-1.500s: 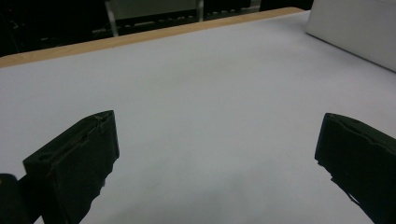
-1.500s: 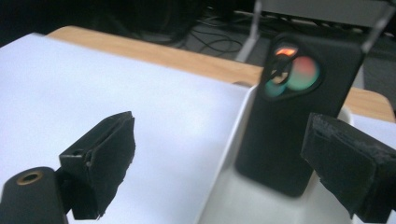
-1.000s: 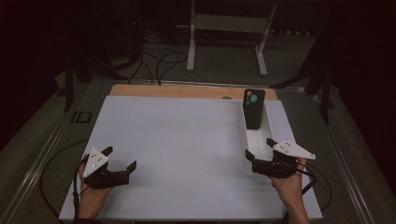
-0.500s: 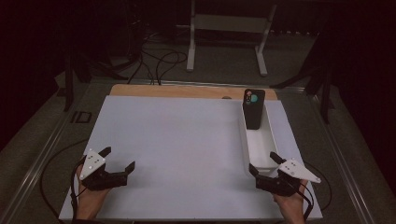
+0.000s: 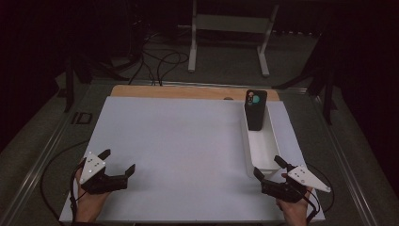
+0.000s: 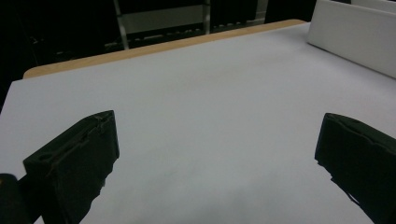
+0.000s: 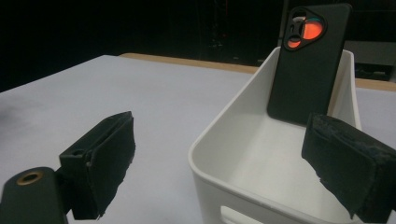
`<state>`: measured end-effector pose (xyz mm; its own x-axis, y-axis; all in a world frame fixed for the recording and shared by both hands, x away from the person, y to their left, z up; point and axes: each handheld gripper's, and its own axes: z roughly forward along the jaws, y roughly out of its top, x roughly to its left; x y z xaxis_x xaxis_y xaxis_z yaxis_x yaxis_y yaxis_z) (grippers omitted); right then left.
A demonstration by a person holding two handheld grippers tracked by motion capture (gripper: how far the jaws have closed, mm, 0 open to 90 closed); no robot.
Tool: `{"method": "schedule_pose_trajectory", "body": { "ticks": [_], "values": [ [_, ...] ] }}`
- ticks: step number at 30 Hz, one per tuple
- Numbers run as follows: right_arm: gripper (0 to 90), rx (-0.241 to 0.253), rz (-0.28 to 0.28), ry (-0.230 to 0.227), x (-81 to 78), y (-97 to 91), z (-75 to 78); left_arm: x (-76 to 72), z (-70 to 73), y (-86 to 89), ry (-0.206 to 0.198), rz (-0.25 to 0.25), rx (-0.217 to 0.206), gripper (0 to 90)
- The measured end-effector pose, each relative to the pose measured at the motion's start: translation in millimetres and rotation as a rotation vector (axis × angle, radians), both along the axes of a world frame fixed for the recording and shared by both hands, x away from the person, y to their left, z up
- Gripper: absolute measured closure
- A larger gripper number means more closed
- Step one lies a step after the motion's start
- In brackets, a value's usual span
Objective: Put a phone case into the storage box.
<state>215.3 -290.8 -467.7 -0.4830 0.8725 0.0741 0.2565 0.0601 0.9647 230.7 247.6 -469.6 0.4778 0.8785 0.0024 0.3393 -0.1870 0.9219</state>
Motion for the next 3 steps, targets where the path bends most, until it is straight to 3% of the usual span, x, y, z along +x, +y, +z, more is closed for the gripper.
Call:
{"method": "schedule_pose_trajectory", "body": {
  "ticks": [3],
  "values": [
    [9.7, -0.001, -0.003, -0.003, 0.1, -0.4, 0.0, 0.0, 0.1, 0.4, -0.001, 0.004, -0.001, 0.1]
  ]
}}
